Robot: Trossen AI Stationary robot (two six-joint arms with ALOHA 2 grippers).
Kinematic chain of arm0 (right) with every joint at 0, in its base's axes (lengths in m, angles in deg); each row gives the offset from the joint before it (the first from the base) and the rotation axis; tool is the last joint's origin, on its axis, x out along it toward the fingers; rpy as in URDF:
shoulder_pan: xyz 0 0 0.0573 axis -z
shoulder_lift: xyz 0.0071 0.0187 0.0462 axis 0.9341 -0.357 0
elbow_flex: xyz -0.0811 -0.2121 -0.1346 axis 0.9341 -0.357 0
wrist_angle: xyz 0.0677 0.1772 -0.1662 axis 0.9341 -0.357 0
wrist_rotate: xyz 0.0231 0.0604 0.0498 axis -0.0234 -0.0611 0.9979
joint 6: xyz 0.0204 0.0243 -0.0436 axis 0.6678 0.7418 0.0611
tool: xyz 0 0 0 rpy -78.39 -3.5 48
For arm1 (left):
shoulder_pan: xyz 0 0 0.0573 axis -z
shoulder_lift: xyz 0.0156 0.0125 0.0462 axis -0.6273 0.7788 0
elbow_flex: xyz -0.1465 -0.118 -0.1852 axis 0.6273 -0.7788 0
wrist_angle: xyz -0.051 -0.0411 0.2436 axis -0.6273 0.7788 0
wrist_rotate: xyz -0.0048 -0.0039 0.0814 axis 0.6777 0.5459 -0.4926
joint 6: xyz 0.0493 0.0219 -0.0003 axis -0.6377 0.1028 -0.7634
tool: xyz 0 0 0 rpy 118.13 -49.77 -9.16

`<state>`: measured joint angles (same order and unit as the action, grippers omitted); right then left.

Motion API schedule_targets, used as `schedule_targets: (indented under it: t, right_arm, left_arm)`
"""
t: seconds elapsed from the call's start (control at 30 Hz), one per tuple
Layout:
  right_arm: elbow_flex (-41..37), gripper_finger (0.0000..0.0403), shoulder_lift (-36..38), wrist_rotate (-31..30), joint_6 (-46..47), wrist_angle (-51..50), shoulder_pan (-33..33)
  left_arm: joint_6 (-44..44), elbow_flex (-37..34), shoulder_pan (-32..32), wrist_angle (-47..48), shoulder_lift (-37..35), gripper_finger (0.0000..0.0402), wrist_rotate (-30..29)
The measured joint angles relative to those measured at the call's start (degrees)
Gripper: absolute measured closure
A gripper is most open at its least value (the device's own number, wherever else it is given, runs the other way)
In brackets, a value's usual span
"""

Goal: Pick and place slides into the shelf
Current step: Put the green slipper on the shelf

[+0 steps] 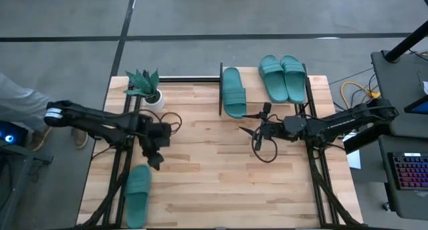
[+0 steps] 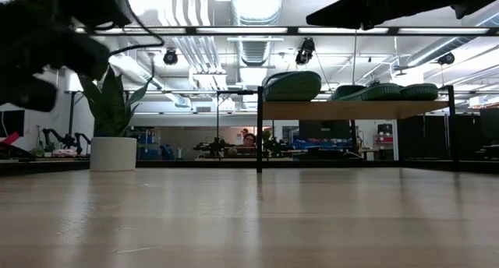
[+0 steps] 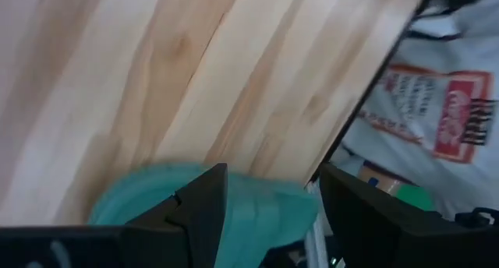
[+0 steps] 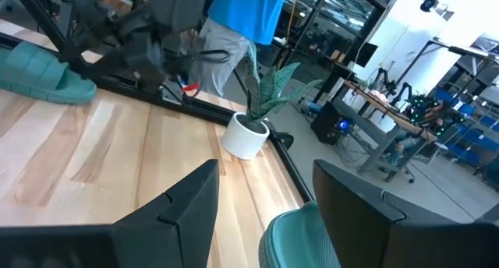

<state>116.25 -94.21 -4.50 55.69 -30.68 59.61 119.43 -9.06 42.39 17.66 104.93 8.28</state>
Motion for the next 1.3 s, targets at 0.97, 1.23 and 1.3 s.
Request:
schedule_targets:
  t: [0.97, 1.23, 1.3]
  right_arm:
    - [0.00, 0.0204, -0.26, 0.01, 1.49, -0.51, 0.00]
    - [0.00, 0.0204, -0.26, 0.02, 1.44, -0.96, 0.00]
    - [0.00, 0.0204, -0.26, 0.02, 1.17, -1.13, 0.00]
  left_arm:
    - [6.88, -6.20, 14.00, -6.52, 9.97, 0.0212, 0.55]
    - [9.11, -6.20, 15.35, -10.84, 14.25, 0.0212, 7.78]
    - [9.10, -6.20, 15.64, -12.20, 15.26, 0.0212, 8.54]
